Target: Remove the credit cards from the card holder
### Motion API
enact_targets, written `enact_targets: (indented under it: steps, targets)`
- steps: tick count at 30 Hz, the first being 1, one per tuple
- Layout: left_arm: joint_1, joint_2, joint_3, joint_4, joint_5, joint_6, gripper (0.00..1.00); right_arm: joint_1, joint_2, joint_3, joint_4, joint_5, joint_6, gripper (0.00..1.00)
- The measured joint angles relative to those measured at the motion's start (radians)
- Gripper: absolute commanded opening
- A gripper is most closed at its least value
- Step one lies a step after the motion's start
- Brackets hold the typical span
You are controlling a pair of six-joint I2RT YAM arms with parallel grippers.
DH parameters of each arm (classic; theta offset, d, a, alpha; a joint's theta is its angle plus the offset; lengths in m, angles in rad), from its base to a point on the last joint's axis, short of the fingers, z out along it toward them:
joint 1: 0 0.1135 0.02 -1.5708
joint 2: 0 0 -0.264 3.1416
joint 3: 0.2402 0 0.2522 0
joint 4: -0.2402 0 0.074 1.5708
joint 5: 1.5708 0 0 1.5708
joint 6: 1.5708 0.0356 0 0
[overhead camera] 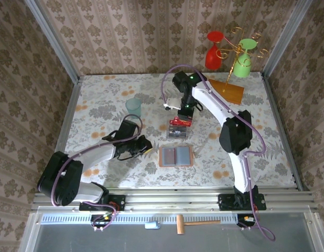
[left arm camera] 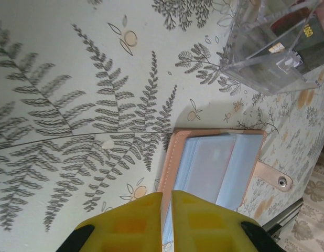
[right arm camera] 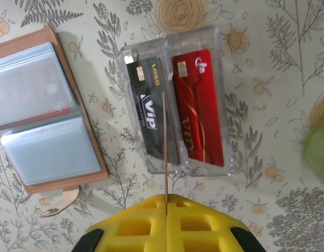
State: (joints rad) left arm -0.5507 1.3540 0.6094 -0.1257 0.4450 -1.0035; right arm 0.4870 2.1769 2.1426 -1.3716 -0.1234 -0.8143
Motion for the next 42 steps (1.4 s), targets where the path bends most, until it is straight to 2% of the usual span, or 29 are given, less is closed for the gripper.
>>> enact_targets:
  steps: [9,14,28,34,42]
  targets:
    - [0.037,-0.035,-0.008,-0.025,0.002,0.011,0.13,0.0,0.163,0.264,-0.1,0.012,-0.052,0.0]
    - [0.054,-0.036,-0.008,-0.04,0.004,0.014,0.13,0.0,0.213,0.336,-0.129,0.012,-0.075,0.0]
    - [0.061,-0.043,-0.008,-0.071,0.003,0.018,0.13,0.0,0.282,0.351,-0.155,-0.001,-0.089,0.0]
    - [0.061,-0.06,-0.013,-0.073,0.003,0.018,0.13,0.003,0.304,0.351,-0.167,-0.016,-0.087,0.12]
    - [0.062,-0.071,-0.021,-0.073,0.003,0.018,0.13,0.006,0.304,0.351,-0.175,-0.014,-0.075,0.17]
